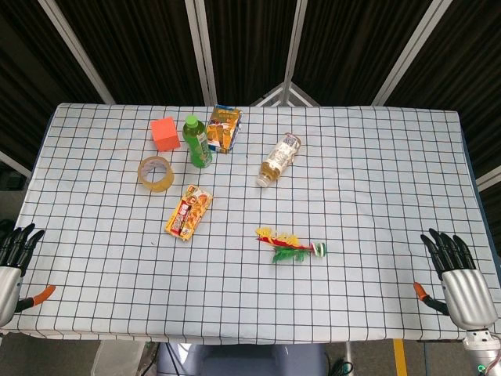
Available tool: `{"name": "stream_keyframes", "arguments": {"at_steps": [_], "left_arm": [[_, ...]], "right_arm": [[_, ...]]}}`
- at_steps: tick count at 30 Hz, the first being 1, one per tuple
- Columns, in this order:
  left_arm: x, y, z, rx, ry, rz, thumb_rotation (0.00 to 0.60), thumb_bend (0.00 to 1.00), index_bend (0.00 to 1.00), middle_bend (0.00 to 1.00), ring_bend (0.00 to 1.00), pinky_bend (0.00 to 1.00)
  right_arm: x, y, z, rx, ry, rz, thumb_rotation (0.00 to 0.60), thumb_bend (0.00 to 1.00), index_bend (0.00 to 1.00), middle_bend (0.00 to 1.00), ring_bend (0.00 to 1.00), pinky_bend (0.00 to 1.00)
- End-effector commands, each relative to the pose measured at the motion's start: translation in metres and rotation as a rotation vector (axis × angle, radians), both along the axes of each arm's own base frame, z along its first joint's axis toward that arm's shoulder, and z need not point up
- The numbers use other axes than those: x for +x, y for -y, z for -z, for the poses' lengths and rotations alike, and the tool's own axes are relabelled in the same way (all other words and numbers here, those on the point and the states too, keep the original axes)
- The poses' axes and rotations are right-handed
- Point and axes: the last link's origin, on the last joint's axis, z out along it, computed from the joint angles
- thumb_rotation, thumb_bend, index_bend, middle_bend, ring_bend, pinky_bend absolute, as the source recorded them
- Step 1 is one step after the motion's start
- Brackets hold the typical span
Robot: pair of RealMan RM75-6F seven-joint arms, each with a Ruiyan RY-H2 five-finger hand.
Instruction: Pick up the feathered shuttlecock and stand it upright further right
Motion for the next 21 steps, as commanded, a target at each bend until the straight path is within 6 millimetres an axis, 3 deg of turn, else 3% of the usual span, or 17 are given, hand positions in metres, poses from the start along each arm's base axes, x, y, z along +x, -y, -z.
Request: {"name": "stream_keyframes", "arguments": {"at_steps": [1,21], "left_arm": [[0.0,-0.0001,-0.0003,0.001,0.0,0.001,0.6,0.12,0.0,0.0,0.0,0.0],[0.0019,0.0016,-0.0019,0.006,0.017,0.006,0.6,0.12,0.0,0.0,0.0,0.0]], "right_arm": [[-0.0001,-0.0002,0.0004,0.002,-0.003,0.001,0.6,0.34,0.0,0.0,0.0,0.0],[0.0066,0.0,0.0064,0.046,0.087,0.036,0.6,0.34,0.01,0.0,0.0,0.0]]}}
